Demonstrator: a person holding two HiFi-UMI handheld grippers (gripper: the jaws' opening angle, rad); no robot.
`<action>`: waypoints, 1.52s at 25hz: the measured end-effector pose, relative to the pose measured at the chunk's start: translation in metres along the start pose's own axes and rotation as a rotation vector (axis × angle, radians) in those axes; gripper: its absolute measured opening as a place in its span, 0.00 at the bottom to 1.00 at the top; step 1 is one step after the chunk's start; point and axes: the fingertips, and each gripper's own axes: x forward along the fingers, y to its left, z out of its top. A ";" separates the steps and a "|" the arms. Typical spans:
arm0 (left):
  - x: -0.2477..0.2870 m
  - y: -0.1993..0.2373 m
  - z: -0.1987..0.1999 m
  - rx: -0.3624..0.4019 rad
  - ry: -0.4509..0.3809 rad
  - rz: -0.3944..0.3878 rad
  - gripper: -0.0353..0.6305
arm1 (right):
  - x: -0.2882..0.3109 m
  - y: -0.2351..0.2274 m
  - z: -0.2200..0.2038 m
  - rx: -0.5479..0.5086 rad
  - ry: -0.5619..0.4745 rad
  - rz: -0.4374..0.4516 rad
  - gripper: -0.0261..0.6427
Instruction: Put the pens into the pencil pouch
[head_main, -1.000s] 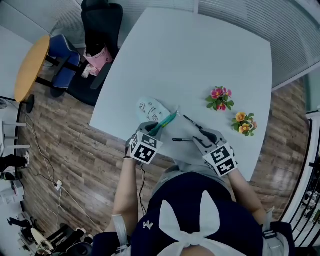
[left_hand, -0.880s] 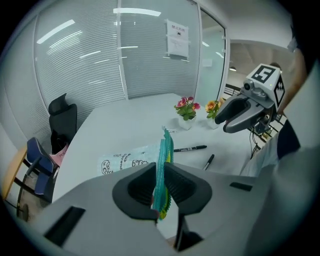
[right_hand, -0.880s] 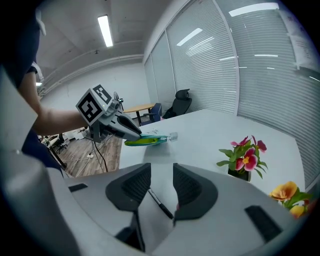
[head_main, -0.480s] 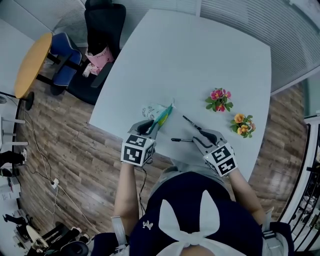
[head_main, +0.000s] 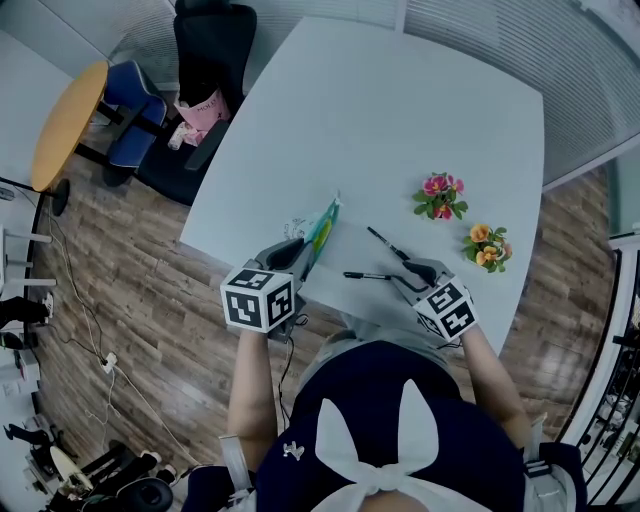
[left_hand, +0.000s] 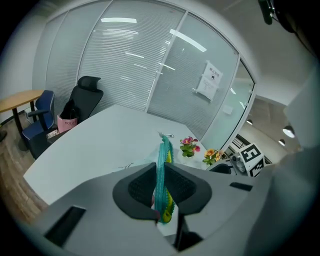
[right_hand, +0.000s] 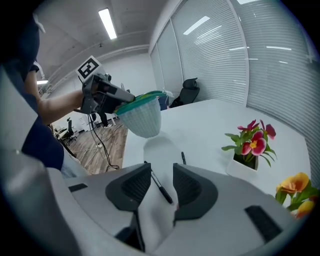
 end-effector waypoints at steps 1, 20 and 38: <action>0.000 0.000 -0.001 0.001 0.002 0.000 0.15 | 0.003 -0.001 -0.006 -0.005 0.017 -0.002 0.26; -0.004 -0.003 -0.013 -0.022 0.015 -0.010 0.15 | 0.054 -0.014 -0.086 -0.033 0.275 0.013 0.21; 0.002 0.002 -0.015 -0.039 0.029 -0.008 0.15 | 0.046 -0.008 -0.074 -0.066 0.217 0.013 0.13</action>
